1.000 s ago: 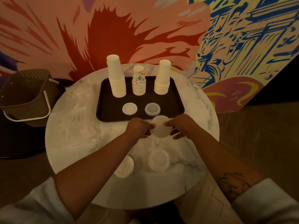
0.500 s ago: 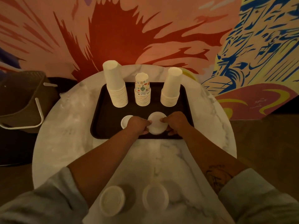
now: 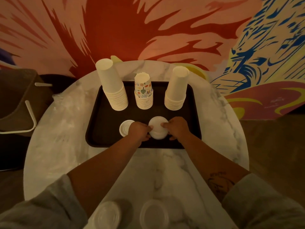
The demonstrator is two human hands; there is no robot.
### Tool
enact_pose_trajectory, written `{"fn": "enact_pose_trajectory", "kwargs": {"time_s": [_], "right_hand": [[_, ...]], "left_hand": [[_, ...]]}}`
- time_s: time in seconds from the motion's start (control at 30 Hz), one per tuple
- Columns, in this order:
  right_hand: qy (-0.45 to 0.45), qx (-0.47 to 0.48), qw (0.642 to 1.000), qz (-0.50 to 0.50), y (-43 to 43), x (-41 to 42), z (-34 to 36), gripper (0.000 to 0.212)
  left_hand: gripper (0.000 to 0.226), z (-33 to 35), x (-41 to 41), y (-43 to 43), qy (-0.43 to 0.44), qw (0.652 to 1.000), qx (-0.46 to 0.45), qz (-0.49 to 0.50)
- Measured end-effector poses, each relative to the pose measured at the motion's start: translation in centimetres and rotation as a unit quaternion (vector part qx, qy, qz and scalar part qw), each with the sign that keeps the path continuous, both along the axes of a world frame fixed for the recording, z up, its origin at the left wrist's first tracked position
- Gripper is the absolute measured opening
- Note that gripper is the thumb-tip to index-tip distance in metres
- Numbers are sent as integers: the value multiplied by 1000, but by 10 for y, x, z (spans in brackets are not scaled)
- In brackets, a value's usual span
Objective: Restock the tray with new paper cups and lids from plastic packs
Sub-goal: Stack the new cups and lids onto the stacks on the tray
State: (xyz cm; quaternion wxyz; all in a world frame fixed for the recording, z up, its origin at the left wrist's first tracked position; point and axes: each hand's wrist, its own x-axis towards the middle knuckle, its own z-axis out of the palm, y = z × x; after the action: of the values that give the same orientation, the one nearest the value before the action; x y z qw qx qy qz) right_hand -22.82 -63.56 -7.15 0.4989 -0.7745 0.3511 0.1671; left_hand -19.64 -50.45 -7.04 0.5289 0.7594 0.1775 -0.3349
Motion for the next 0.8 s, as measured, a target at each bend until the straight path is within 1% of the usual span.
{"fn": "enact_pose_trajectory", "kwargs": {"time_s": [0.03,0.1,0.2,0.27,0.37,0.43,0.47,0.5,0.53,0.6,0.7,0.77,0.8], "right_hand": [[-14,-18,1000,-2,-1,1,0,45],[-35,-49,998,-1,-1,3,0,43],[-45,-74,996,12,-1,2,0,44],[-51,-92,994,16,1,-3,3,47],[-75,-103,992,8,3,-14,9,44],[-87,-98,991,9,5,-25,13,37],[-89,-97,991,13,7,-30,15,31],[-84,-103,991,20,10,-37,18,28],[-74,-107,991,29,13,-43,20,31],[-29,-78,996,24,21,-59,25,33],[32,12,999,7,34,-92,31,51],[53,28,998,25,42,-116,33,61],[62,27,997,34,46,-127,33,62]], "left_hand": [[13,0,0,-1,-10,1000,-10,6],[23,0,0,-1,-31,999,-13,3],[28,0,-1,1,-45,999,-13,-5],[25,0,-4,5,-49,999,-6,-14],[18,6,-13,13,-48,998,4,-35],[16,11,-22,22,-55,997,8,-62],[18,12,-28,26,-64,994,17,-84],[20,15,-34,30,-70,992,27,-103],[20,17,-42,34,-74,990,35,-116],[15,20,-60,44,-67,988,44,-133],[22,18,-88,58,-67,980,46,-179],[24,16,-107,67,-75,971,63,-220],[25,16,-115,72,-75,965,73,-239]]}}
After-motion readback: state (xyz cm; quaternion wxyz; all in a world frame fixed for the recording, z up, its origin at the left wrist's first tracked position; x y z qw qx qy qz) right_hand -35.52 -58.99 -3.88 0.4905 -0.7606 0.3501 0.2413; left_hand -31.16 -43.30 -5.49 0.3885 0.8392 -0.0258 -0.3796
